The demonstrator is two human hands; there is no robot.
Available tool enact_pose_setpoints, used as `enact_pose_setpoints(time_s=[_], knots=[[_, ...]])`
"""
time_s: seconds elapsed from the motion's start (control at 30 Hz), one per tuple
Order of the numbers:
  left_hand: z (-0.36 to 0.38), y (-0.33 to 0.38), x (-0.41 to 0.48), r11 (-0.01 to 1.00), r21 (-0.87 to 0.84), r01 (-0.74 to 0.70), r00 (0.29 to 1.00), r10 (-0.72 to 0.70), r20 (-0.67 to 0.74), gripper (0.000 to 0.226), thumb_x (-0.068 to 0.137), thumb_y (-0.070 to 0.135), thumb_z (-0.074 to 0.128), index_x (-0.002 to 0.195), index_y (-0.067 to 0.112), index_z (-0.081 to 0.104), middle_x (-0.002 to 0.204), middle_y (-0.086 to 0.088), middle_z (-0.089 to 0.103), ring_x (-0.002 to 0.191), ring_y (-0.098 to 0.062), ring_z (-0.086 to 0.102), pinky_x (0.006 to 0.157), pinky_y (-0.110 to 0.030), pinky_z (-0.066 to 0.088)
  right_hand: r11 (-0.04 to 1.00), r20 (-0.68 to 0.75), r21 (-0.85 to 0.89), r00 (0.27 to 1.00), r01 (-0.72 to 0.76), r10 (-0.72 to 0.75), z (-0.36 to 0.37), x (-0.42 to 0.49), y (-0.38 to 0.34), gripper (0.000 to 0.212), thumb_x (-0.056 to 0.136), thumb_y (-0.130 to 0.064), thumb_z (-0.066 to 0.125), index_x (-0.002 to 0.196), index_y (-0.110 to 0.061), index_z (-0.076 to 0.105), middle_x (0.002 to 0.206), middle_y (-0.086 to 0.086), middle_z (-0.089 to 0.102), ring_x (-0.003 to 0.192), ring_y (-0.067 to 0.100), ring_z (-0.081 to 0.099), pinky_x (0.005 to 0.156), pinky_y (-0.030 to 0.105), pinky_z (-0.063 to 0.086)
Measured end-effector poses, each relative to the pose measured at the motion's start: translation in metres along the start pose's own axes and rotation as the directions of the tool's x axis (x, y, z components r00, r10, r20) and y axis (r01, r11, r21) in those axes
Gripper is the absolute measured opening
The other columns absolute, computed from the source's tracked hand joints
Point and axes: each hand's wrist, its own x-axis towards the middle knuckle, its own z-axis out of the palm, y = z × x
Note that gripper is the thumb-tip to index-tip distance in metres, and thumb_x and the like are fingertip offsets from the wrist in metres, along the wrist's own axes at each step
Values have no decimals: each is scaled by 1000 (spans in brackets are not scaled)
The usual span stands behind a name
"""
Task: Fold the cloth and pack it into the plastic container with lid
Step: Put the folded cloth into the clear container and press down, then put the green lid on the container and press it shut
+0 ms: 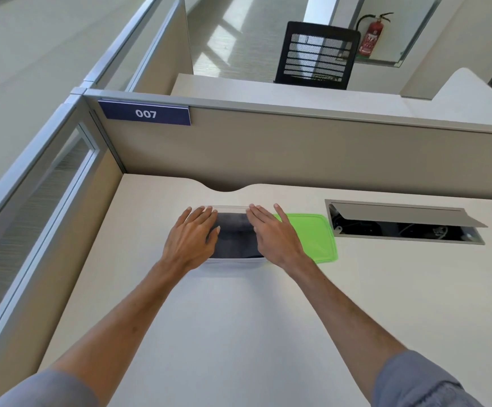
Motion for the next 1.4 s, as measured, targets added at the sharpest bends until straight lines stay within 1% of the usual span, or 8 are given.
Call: enact_pose_setpoints(time_s=[0.13, 0.27, 0.47, 0.8, 0.97, 1.17, 1.27, 1.4], knots=[[-3, 11, -2, 996, -76, 52, 997, -56, -51, 57, 115, 37, 47, 166, 10, 45, 173, -8, 46, 164, -28, 38, 136, -47, 29, 974, -192, 152, 962, -165, 193, -4, -21, 10, 57, 98, -3, 55, 153, -17, 59, 160, -3, 58, 150, 14, 52, 131, 51, 30], [-1, 31, -10, 980, -185, 73, 988, -97, -121, 56, 114, 30, 53, 165, 10, 45, 173, -7, 46, 163, -30, 38, 131, -49, 36, 898, -150, 230, 898, -375, 414, 6, -69, 31, 62, 81, 11, 62, 137, -15, 70, 136, 2, 74, 130, 26, 66, 119, 49, 42], [17, 79, -34, 969, -241, -58, 981, 11, -192, 57, 114, 28, 50, 169, 16, 39, 174, 0, 44, 167, -24, 30, 131, -49, 33, 942, 16, 31, 942, -335, 334, 27, -126, 47, 54, 86, -1, 69, 138, -17, 70, 148, 2, 66, 136, 26, 62, 115, 47, 45], [39, 115, -46, 937, -231, -263, 965, 259, -48, 59, 113, 23, 48, 170, 21, 36, 176, 0, 40, 170, -24, 23, 136, -53, 26, 950, 141, -108, 942, -292, 305, 24, -135, 47, 37, 108, -17, 44, 141, -22, 60, 145, -2, 60, 136, 24, 54, 113, 43, 39], [41, 118, -58, 920, -223, -323, 945, 328, -16, 66, 105, 17, 58, 169, 20, 40, 174, -1, 44, 168, -27, 26, 136, -53, 27, 948, 87, -116, 947, -298, 308, 19, -155, 43, 26, 100, -11, 58, 120, -19, 73, 122, 1, 72, 118, 28, 67, 100, 46, 49], [42, 131, -69, 885, -246, -394, 910, 414, 32, 85, 102, 28, 69, 174, 22, 25, 181, 4, 29, 172, -21, 10, 141, -43, 8, 956, -115, -77, 955, -282, 272, 2, -181, 40, 22, 92, -11, 63, 109, -24, 68, 107, -6, 68, 100, 23, 67, 94, 44, 48], [38, 147, -65, 883, -355, -308, 939, 342, 37, 75, 105, 26, 70, 171, 24, 34, 177, 3, 37, 171, -20, 14, 141, -41, 9, 960, -211, -17, 940, -278, 268, -19, -182, 43, 21, 94, -11, 58, 107, -27, 62, 105, -11, 64, 95, 20, 64, 98, 43, 45], [23, 163, -56, 790, -612, -23, 992, 93, 82, 60, 107, 32, 69, 161, 41, 45, 156, 5, 63, 148, -20, 53, 123, -42, 47, 969, -300, 62, 921, -241, 248, -51, -175, 46, 18, 101, -15, 53, 108, -32, 56, 107, -17, 59, 94, 12, 59, 100, 41, 40]])
